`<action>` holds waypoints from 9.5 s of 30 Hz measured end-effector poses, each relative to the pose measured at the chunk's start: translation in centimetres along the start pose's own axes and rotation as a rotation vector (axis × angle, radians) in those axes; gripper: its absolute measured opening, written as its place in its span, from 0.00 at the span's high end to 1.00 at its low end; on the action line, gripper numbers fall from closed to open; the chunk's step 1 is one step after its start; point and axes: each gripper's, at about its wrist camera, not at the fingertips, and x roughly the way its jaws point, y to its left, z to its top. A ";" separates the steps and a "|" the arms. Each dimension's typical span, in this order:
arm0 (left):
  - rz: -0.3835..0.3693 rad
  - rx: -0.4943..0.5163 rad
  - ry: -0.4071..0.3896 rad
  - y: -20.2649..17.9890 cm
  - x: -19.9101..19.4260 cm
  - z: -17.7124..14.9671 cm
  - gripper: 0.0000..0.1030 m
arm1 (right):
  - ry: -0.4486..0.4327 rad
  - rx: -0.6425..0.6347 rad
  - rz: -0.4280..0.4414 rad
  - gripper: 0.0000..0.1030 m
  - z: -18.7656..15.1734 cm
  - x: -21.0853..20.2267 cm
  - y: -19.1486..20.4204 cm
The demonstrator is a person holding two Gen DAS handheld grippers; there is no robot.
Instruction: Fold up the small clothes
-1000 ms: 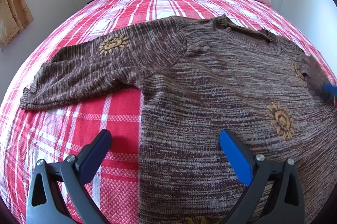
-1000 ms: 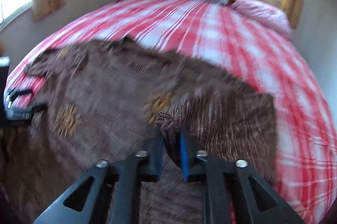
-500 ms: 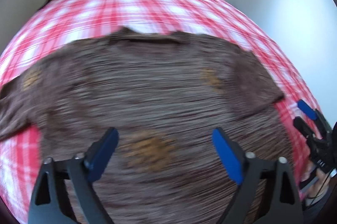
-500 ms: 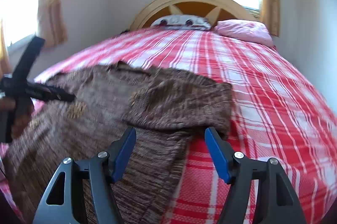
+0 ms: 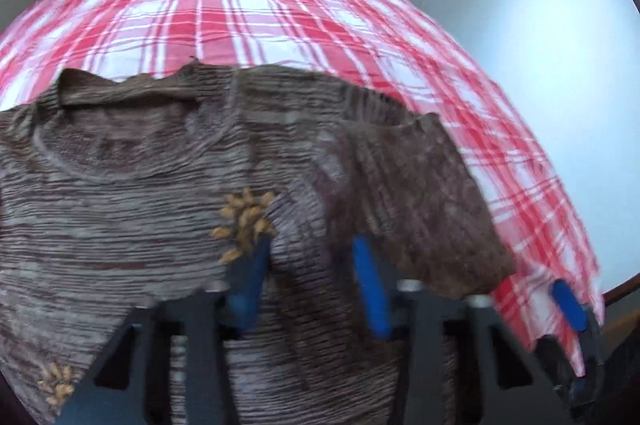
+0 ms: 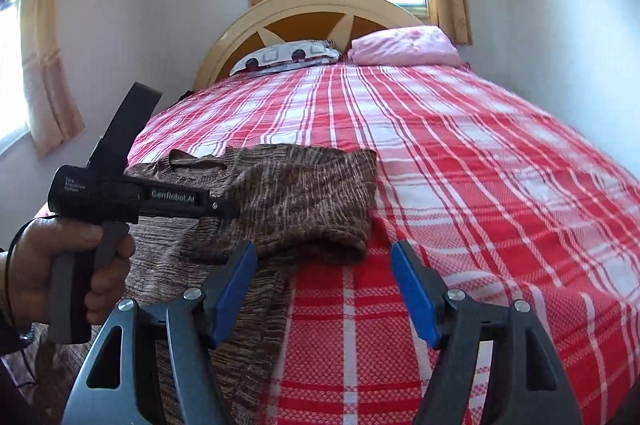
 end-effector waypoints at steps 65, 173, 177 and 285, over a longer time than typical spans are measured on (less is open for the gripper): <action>0.620 0.175 -0.184 5.5 -1.5 1.6 0.33 | 0.154 -0.012 -0.037 0.27 -0.4 3.1 0.2; 0.323 0.148 -0.396 11.5 -13.2 -5.0 0.24 | 0.045 -0.439 -0.075 0.19 -2.3 2.2 13.3; 0.504 0.128 -0.442 15.5 -15.8 -5.2 0.06 | 0.051 -0.421 -0.080 0.19 -2.2 2.4 13.1; 0.627 -0.115 -0.249 26.4 -11.6 -6.0 0.00 | 0.311 -0.452 0.040 0.44 7.1 20.3 27.3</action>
